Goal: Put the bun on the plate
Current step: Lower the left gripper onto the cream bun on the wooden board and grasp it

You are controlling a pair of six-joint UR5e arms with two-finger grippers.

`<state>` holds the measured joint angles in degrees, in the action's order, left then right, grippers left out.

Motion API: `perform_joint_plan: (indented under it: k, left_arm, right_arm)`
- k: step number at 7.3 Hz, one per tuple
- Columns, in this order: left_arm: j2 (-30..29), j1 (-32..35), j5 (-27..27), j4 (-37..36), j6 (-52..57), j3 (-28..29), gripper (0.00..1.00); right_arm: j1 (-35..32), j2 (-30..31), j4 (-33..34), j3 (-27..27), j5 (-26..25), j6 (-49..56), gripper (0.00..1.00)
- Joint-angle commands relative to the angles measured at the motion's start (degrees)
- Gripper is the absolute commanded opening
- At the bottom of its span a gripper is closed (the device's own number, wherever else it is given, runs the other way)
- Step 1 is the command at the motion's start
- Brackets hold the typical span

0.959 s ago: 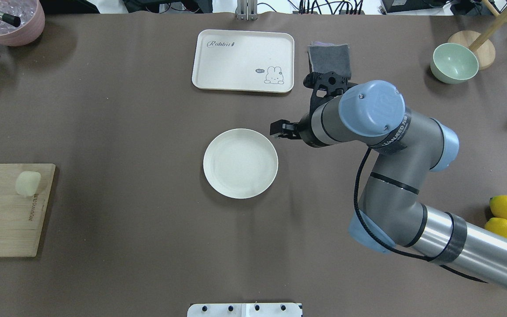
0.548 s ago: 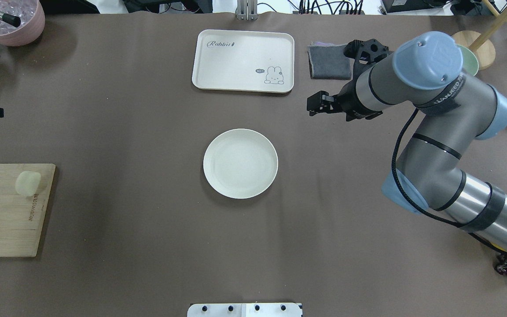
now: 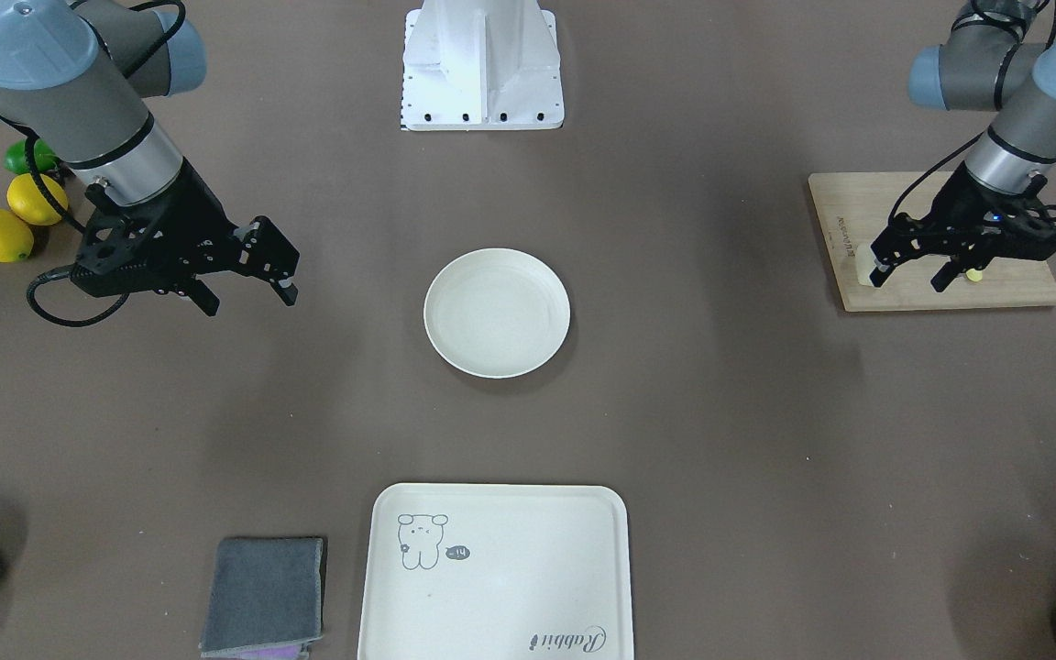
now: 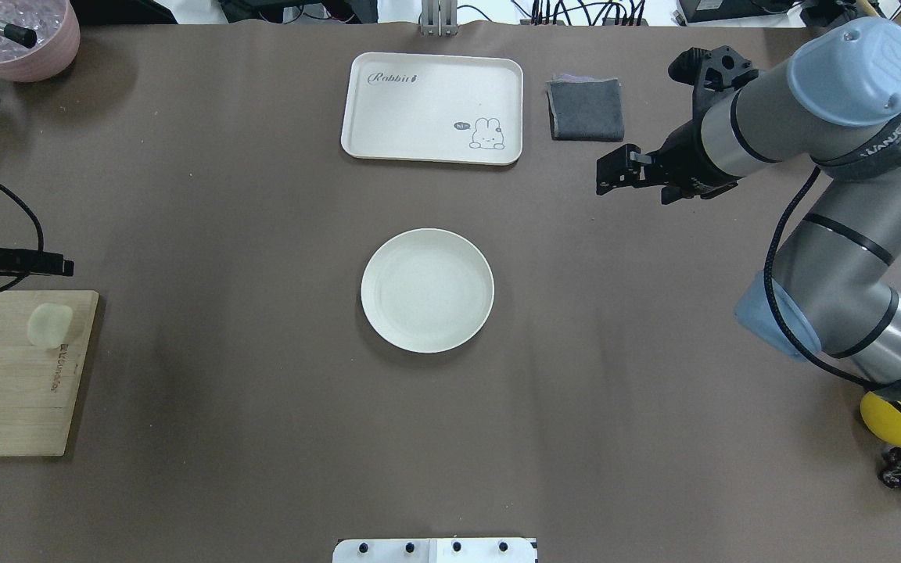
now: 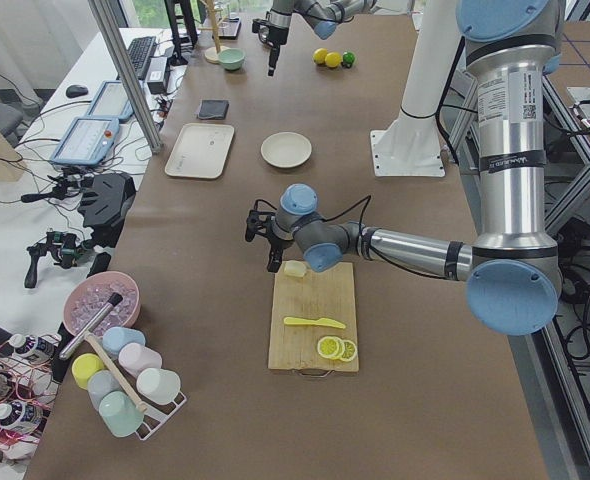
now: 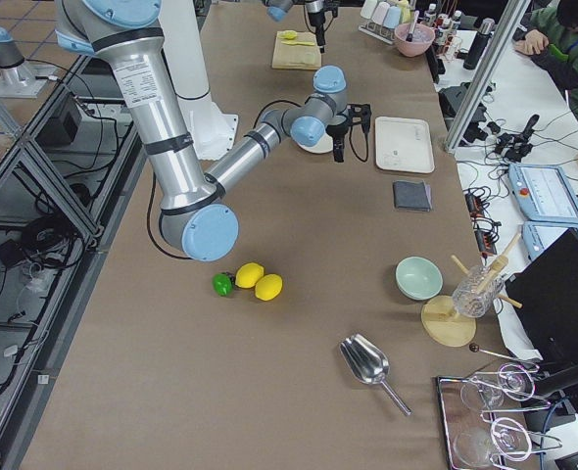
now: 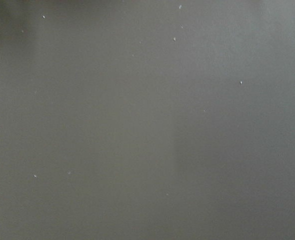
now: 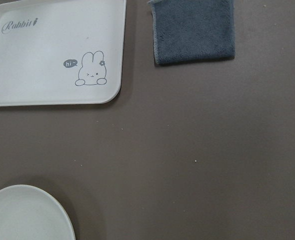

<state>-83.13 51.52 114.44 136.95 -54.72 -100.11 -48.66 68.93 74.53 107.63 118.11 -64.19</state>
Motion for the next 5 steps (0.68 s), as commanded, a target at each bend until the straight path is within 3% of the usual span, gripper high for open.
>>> perform_joint_plan:
  k: [1, 4, 5]
  left_arm:
    - [0.7, -2.4, -1.1, 0.5, 0.4, 0.0, 0.94]
    - [3.0, -4.1, -1.4, 1.6, 1.2, -0.1, 0.93]
    - [4.8, -4.1, -1.3, 3.6, 1.5, -0.2, 0.87]
  right_arm:
    - [-0.7, 0.5, 0.0, 0.4, 0.4, 0.4, 1.0]
    - [-0.7, 0.6, 0.0, 0.5, 0.1, -0.4, 1.0]
    - [-0.6, 0.4, 0.1, 0.5, -0.2, -0.4, 1.0]
